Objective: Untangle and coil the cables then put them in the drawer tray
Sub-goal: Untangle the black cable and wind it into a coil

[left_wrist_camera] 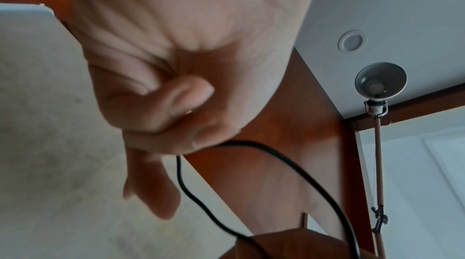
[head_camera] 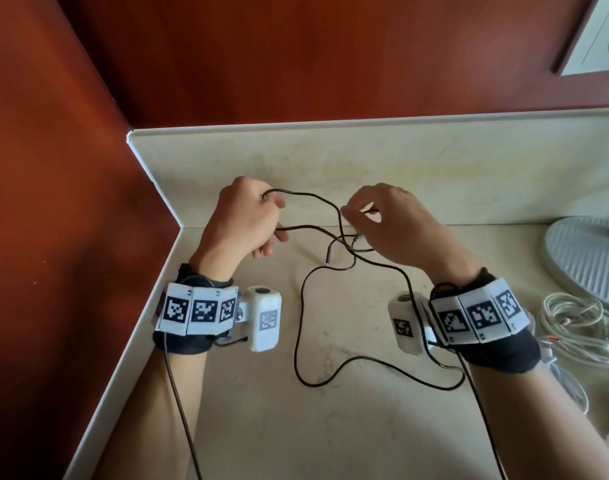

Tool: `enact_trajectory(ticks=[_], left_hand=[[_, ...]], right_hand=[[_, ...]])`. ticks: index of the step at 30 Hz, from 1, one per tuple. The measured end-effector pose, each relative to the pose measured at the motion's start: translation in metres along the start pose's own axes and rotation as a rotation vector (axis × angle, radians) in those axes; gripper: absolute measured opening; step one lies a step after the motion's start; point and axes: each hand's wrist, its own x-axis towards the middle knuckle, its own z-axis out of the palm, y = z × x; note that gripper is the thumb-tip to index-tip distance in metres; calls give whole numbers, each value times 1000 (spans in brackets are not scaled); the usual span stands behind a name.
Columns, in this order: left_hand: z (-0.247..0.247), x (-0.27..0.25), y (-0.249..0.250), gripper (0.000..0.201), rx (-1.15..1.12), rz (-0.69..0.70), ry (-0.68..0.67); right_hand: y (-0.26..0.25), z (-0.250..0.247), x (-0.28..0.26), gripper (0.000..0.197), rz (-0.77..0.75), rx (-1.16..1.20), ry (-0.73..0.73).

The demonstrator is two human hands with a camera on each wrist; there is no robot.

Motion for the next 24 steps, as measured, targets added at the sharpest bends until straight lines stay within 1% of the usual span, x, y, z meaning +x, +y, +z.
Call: enact_trajectory(ticks=[2, 3, 5, 7, 8, 9, 11, 13, 14, 15, 16, 18, 20, 21, 22, 23, 24], left_hand=[[3, -4, 4, 29, 5, 8, -16], [4, -7, 6, 29, 17, 6, -7], [5, -9, 7, 30, 52, -6, 34], [3, -9, 6, 29, 68, -29, 80], [2, -9, 6, 28, 69, -42, 96], [1, -9, 6, 27, 75, -49, 106], [1, -8, 5, 25, 113, -55, 113], [1, -5, 2, 22, 186, -52, 140], [1, -4, 0, 21, 222, -52, 163], [0, -3, -2, 21, 244, -53, 192], [-2, -2, -4, 24, 268, -54, 220], [-8, -2, -6, 25, 338, -62, 271], [-12, -1, -7, 17, 419, -54, 324], [-14, -1, -8, 13, 443, -40, 344], [-15, -1, -8, 12, 456, -22, 352], [-15, -1, -8, 14, 462, 3, 353], [-14, -1, -8, 17, 468, 27, 350]], right_hand=[[-12, 1, -6, 31, 0, -76, -129], [-16, 2, -8, 31, 7, -98, -170], [-18, 1, -8, 26, 2, -65, -148], [-16, -4, -7, 31, -14, -1, -52], [-15, -7, -7, 32, -15, 13, -25], [-15, -11, -8, 30, -4, 25, -27], [-19, -14, -12, 25, 36, 30, -122], [-21, -12, -13, 26, 51, -20, -227], [-21, -12, -14, 28, 48, -35, -238], [-20, -13, -14, 29, 39, -29, -211], [-19, -16, -14, 29, 30, -13, -151], [-15, -21, -12, 28, 5, 4, 8], [-12, -21, -10, 25, -41, 16, 136], [-11, -19, -9, 22, -62, 13, 171], [-11, -16, -8, 20, -79, -4, 184], [-10, -13, -8, 19, -97, -26, 166], [-11, -11, -8, 20, -107, -43, 110]])
